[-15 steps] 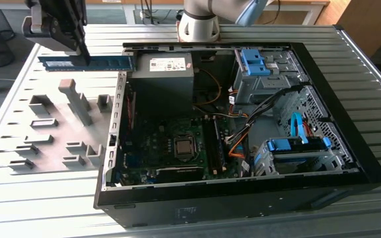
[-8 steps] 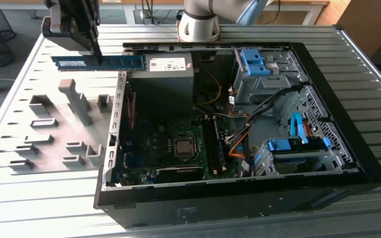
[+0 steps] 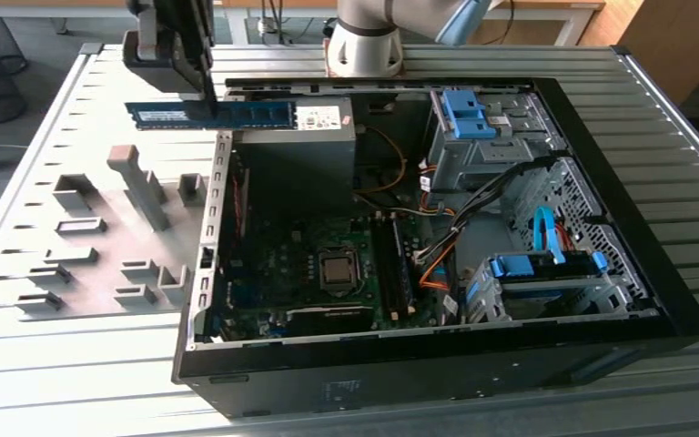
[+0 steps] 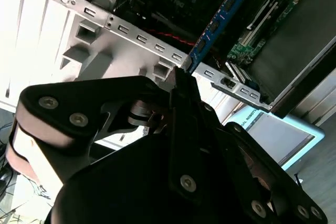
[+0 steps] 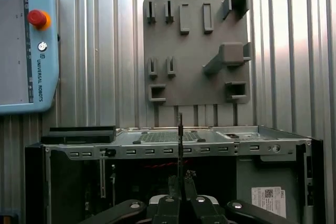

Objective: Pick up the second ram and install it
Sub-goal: 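Pick up the second ram and move it above second insertion slot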

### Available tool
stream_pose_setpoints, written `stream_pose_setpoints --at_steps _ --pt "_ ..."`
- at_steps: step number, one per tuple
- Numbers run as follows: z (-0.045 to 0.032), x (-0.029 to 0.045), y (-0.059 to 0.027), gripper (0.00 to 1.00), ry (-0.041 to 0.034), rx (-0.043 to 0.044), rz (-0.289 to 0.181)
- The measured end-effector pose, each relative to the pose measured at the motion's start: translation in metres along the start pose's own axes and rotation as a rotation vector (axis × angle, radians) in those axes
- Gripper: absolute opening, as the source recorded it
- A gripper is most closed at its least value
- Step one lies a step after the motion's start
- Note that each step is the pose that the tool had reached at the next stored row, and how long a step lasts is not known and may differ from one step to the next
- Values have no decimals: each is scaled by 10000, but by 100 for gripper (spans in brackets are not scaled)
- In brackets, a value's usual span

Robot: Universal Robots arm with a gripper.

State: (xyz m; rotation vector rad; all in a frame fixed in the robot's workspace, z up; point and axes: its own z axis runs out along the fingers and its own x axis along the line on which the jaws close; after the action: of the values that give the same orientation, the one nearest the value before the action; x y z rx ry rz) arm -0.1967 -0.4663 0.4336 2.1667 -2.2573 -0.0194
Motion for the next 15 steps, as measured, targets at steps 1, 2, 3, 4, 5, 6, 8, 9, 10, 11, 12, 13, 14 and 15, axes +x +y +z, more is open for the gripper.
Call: stream_pose_setpoints --at_steps 1,2,3,4,5,6,8,9,10,11,12,13,14,15 --pt "-1 -1 -28 14 1 -1 0" --pt "-1 -2 -55 14 0 0 0" --pt "-2 -3 -82 14 1 -1 -1" --pt "-2 -4 -109 14 1 -1 0" --pt "-3 -6 -137 14 1 0 -1" --pt "-3 -7 -164 14 0 0 0" --pt "-4 -9 -220 14 0 0 0" --pt "-5 -10 -247 14 1 -1 0" --pt "-6 -11 -274 14 1 -1 -1" --pt "-6 -12 -301 14 1 -1 -1" --pt "-6 -13 -332 14 0 0 0" --pt "-7 -15 -360 14 0 0 0" --pt "-7 -16 -389 14 0 0 1" --pt "-8 -17 -418 14 1 0 0"
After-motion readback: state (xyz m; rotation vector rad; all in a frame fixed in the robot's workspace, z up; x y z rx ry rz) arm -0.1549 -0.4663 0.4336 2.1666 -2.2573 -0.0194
